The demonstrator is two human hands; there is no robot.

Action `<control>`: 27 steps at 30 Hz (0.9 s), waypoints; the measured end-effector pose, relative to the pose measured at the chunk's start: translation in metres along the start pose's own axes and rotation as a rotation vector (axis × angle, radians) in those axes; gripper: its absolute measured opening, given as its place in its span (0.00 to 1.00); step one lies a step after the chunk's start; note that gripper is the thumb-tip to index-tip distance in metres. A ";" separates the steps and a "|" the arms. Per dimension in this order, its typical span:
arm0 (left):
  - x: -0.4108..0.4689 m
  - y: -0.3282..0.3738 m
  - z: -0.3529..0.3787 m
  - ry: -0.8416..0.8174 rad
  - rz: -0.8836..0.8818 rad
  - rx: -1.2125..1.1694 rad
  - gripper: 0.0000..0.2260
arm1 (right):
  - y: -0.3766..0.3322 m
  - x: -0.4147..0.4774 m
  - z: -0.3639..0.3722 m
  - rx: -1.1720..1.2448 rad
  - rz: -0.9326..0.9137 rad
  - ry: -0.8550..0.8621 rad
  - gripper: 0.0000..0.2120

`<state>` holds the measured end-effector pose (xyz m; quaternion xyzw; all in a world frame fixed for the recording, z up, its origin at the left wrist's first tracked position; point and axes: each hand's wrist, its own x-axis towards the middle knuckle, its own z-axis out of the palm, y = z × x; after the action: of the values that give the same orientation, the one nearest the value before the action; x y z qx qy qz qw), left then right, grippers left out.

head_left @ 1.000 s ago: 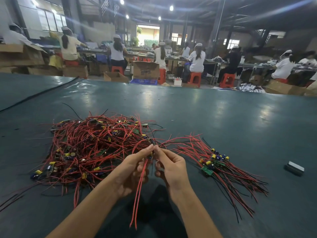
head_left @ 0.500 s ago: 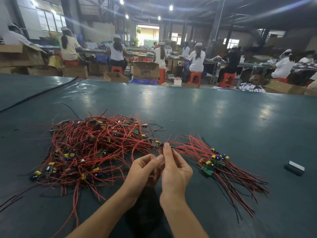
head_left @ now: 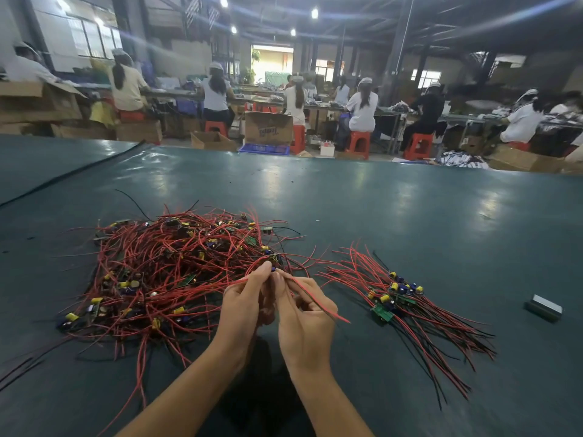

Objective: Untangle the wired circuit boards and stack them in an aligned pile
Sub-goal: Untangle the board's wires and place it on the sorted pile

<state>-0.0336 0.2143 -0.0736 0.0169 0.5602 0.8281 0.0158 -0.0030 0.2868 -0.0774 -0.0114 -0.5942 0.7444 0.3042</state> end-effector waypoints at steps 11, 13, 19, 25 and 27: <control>-0.001 -0.006 0.002 -0.035 0.167 0.068 0.11 | -0.013 0.015 -0.003 0.197 0.594 0.169 0.07; 0.000 -0.005 0.000 -0.042 0.201 0.084 0.12 | -0.015 0.019 -0.006 0.144 0.588 0.201 0.08; 0.008 -0.006 -0.009 -0.037 0.188 0.112 0.16 | -0.018 0.036 -0.022 0.147 0.587 0.310 0.13; 0.009 -0.006 -0.010 -0.028 0.196 0.073 0.16 | -0.019 0.040 -0.029 0.163 0.555 0.343 0.12; 0.011 -0.005 -0.013 -0.015 0.208 0.076 0.18 | -0.020 0.040 -0.029 0.205 0.543 0.330 0.07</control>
<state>-0.0456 0.2045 -0.0829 0.0817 0.5862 0.8032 -0.0668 -0.0156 0.3333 -0.0541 -0.2591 -0.4343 0.8423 0.1866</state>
